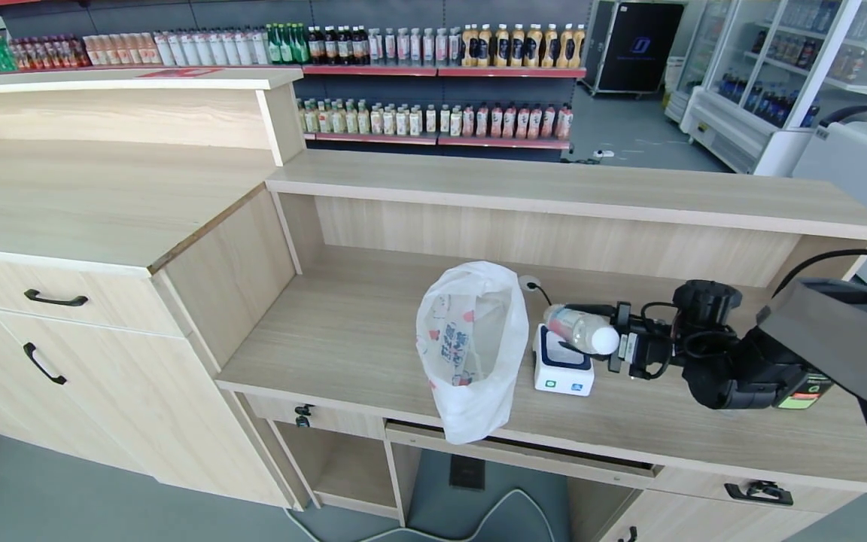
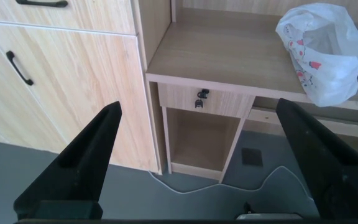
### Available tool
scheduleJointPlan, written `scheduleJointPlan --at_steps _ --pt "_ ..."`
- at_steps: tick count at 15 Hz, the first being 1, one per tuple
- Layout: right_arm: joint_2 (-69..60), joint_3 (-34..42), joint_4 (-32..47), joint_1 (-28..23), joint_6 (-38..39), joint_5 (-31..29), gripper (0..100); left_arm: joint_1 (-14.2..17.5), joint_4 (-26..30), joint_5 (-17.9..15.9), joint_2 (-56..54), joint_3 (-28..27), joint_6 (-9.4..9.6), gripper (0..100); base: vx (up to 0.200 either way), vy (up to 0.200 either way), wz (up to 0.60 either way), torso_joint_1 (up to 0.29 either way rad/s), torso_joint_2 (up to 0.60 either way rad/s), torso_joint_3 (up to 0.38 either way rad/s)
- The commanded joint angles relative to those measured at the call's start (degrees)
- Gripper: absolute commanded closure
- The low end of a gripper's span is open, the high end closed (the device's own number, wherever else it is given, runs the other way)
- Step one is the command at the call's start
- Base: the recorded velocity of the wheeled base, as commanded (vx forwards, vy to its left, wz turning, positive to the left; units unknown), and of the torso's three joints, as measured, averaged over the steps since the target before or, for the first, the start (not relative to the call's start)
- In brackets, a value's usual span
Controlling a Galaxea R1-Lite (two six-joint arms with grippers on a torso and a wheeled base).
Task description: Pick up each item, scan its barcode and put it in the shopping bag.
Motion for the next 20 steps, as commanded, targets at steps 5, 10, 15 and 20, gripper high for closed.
scheduleJointPlan --at_steps 5,10,15,20 --pt "-27.2 7.1 13.2 -14.3 38.2 -2.9 100 0.0 0.0 0.0 0.0 0.0 0.00 0 0.000 0.000 0.00 0.000 0.00 0.000" --pt "-34.5 9.9 19.5 -12.8 72.1 -51.6 100 0.0 0.0 0.0 0.0 0.0 0.00 0 0.000 0.000 0.00 0.000 0.00 0.000" --pt "-35.2 13.7 19.1 -7.9 62.8 -80.4 100 0.0 0.0 0.0 0.0 0.0 0.00 0 0.000 0.000 0.00 0.000 0.00 0.000" --pt "-36.0 14.0 17.1 -5.4 57.2 -78.6 100 0.0 0.0 0.0 0.0 0.0 0.00 0 0.000 0.000 0.00 0.000 0.00 0.000"
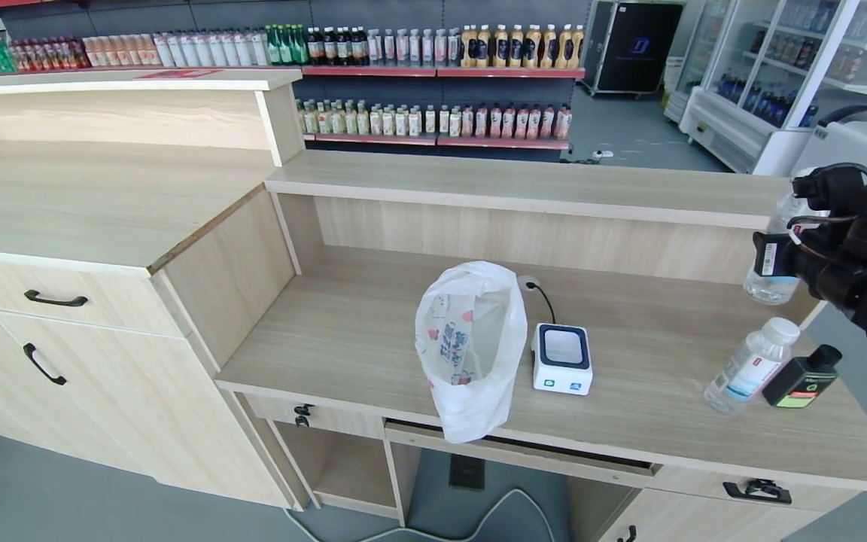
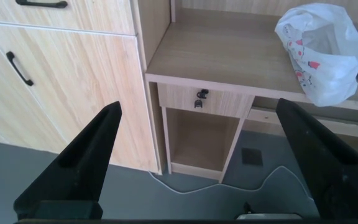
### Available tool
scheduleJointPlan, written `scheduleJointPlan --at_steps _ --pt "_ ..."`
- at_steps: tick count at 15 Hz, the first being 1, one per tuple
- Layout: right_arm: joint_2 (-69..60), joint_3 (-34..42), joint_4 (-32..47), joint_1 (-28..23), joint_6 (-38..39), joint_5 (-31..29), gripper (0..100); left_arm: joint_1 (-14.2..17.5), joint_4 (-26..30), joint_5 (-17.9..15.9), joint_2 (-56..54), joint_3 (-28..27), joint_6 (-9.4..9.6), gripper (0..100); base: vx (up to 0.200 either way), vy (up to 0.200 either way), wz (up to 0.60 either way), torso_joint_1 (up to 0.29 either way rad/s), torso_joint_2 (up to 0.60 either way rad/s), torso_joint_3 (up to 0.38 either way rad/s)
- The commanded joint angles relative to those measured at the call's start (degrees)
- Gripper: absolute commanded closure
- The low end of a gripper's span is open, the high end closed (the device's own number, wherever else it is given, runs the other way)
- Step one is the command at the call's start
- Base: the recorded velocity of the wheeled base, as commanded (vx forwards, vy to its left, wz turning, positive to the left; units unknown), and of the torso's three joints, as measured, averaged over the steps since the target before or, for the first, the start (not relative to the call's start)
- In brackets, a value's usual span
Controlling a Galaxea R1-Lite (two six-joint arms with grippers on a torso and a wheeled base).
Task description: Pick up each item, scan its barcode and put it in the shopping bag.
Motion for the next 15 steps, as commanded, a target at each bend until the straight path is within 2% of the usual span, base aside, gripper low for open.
scheduleJointPlan --at_steps 1,3,4,8,9,11,13,15 --pt "-0.3 0.2 -0.2 1.4 -1.0 5.0 100 0.0 0.0 0.0 0.0 0.0 0.02 0 0.000 0.000 0.60 0.002 0.00 -0.002" --pt "0.0 -0.3 -0.2 3.9 -3.4 5.6 100 0.0 0.0 0.0 0.0 0.0 0.02 0 0.000 0.000 0.60 0.000 0.00 0.005" --pt "0.9 -1.6 -1.4 7.2 -4.5 5.9 100 0.0 0.0 0.0 0.0 0.0 0.02 0 0.000 0.000 0.60 -0.002 0.00 0.002" --pt "6.8 -4.8 -7.1 13.9 -8.0 7.4 100 0.0 0.0 0.0 0.0 0.0 0.02 0 0.000 0.000 0.60 0.004 0.00 0.004" --pt "8.9 -5.7 -8.1 14.3 -7.6 11.4 100 0.0 0.0 0.0 0.0 0.0 0.02 0 0.000 0.000 0.60 0.002 0.01 0.007" --pt "12.5 -6.1 -8.2 14.0 -6.3 19.0 100 0.0 0.0 0.0 0.0 0.0 0.02 0 0.000 0.000 0.00 0.000 0.00 0.000" --pt "17.6 -8.0 -8.1 13.6 -0.5 23.3 100 0.0 0.0 0.0 0.0 0.0 0.02 0 0.000 0.000 0.00 0.000 0.00 0.000" --pt "22.2 -10.5 -8.1 13.0 1.2 24.8 100 0.0 0.0 0.0 0.0 0.0 0.02 0 0.000 0.000 0.00 0.000 0.00 0.000"
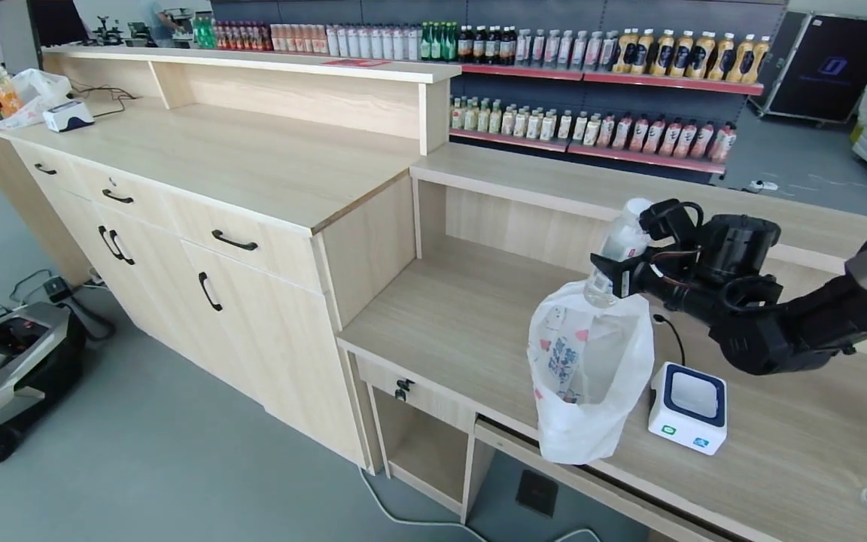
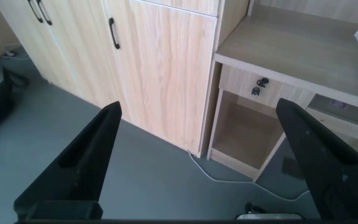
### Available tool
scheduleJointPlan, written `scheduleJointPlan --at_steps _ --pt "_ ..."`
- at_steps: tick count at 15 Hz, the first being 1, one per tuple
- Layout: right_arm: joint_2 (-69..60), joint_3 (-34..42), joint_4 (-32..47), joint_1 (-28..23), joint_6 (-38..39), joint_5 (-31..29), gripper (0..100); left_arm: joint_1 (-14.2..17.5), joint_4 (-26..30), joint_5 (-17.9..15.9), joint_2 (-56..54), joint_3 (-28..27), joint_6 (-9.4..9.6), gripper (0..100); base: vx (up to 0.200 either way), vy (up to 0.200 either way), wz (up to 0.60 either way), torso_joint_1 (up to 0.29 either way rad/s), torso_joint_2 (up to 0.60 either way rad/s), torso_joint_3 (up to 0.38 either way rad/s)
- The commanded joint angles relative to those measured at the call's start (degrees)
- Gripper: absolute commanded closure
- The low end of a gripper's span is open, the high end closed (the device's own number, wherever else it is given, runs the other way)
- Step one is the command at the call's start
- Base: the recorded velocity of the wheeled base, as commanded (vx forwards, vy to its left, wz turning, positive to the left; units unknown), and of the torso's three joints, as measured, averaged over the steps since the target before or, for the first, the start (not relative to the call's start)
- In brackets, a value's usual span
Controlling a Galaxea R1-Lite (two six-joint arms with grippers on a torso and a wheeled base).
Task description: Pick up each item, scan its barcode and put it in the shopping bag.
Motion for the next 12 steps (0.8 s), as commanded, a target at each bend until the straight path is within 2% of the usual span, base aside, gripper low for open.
scheduleJointPlan --at_steps 1,12 --pt "7.6 -2.9 -0.5 -0.7 0.8 0.9 100 0.0 0.0 0.0 0.0 0.0 0.00 0 0.000 0.000 0.00 0.000 0.00 0.000" --pt "19.2 -10.5 -0.9 -1.7 1.2 1.9 100 0.0 0.0 0.0 0.0 0.0 0.00 0 0.000 0.000 0.00 0.000 0.00 0.000"
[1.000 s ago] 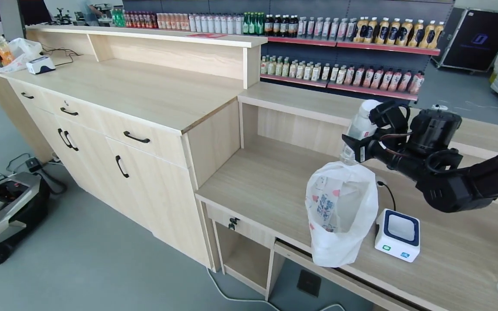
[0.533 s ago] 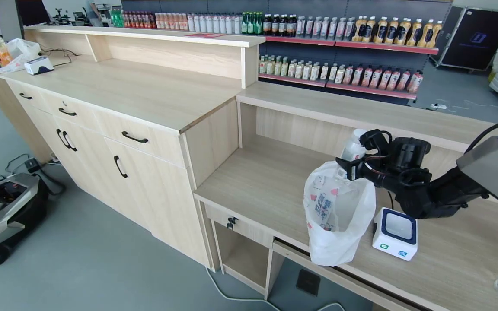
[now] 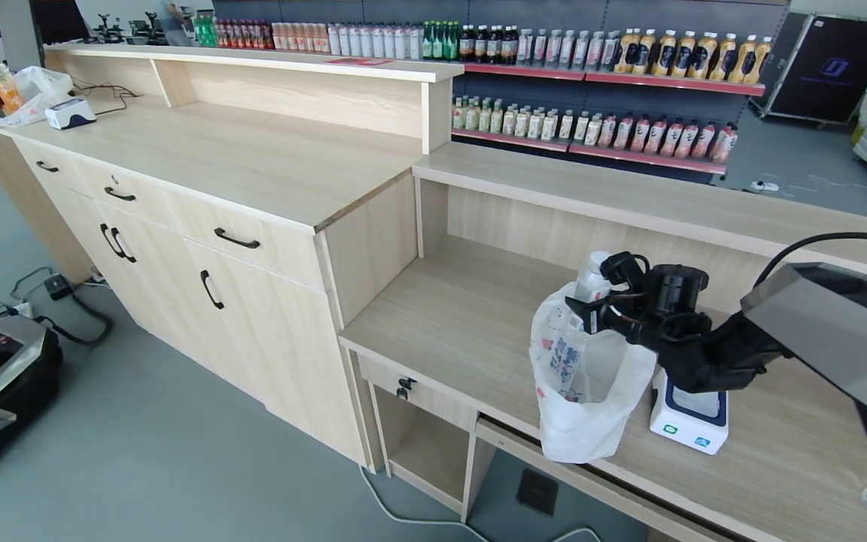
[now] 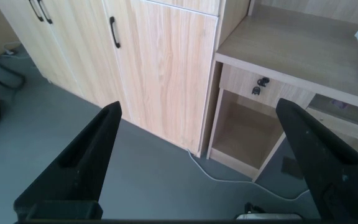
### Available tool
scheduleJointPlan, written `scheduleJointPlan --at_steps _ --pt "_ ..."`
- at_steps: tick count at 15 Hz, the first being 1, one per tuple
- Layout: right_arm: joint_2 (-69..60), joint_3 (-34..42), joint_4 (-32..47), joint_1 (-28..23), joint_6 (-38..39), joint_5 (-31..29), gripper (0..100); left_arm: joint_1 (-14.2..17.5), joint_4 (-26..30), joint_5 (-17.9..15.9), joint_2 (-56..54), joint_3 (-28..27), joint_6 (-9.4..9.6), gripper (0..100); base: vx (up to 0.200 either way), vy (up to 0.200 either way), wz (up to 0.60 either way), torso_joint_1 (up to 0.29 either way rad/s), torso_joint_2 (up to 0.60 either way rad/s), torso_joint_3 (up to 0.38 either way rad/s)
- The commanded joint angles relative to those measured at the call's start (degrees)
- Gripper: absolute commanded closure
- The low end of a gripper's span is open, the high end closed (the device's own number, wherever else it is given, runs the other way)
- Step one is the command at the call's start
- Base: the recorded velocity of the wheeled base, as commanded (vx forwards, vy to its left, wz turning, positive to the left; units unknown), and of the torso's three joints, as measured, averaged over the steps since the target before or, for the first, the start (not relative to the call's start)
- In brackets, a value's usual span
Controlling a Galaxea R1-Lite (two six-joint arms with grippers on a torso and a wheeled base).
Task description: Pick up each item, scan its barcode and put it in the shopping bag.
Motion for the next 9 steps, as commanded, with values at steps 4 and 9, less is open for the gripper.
scheduleJointPlan --at_steps 4,9 --pt "3.7 -0.8 -0.1 -0.1 -0.1 0.4 100 0.0 0.0 0.0 0.0 0.0 0.02 0 0.000 0.000 0.00 0.000 0.00 0.000" --pt "4.7 -0.5 -0.2 -0.7 -0.6 0.4 100 0.0 0.0 0.0 0.0 0.0 0.02 0 0.000 0.000 0.00 0.000 0.00 0.000"
